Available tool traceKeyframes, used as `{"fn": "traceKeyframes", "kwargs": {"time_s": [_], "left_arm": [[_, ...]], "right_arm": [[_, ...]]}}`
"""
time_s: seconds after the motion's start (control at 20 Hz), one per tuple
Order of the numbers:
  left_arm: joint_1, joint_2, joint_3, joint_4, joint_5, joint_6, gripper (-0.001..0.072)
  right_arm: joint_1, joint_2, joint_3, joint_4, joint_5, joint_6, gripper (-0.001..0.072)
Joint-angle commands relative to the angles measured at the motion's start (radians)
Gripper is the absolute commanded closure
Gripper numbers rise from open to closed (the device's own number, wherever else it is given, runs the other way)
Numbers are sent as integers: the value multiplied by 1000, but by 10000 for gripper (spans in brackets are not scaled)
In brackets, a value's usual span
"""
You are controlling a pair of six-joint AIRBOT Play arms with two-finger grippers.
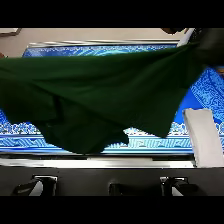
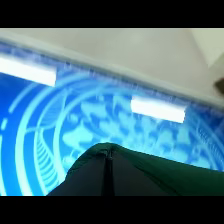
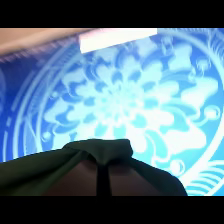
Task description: Fold the clothes and pants, and hang the long-sleeved shirts on hangers.
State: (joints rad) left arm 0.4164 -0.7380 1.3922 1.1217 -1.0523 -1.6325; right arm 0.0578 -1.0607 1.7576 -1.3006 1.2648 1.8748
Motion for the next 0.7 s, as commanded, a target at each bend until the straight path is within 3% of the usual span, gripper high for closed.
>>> {"fn": "traceKeyframes", "kwargs": {"time_s": [0.0,0.3,0.55,0.65], "left_arm": [[-61,-195,-141,-3,51,64,691],[-164,-690,-197,-4,176,62,689],[-183,-880,-197,-58,174,62,689],[-180,-883,-197,-56,179,63,689]], "right_arm": [[2,-292,2,69,23,53,683],[2,-783,2,181,-76,60,683],[1,-901,2,222,-222,86,683],[-8,-893,4,223,-227,82,624]]}}
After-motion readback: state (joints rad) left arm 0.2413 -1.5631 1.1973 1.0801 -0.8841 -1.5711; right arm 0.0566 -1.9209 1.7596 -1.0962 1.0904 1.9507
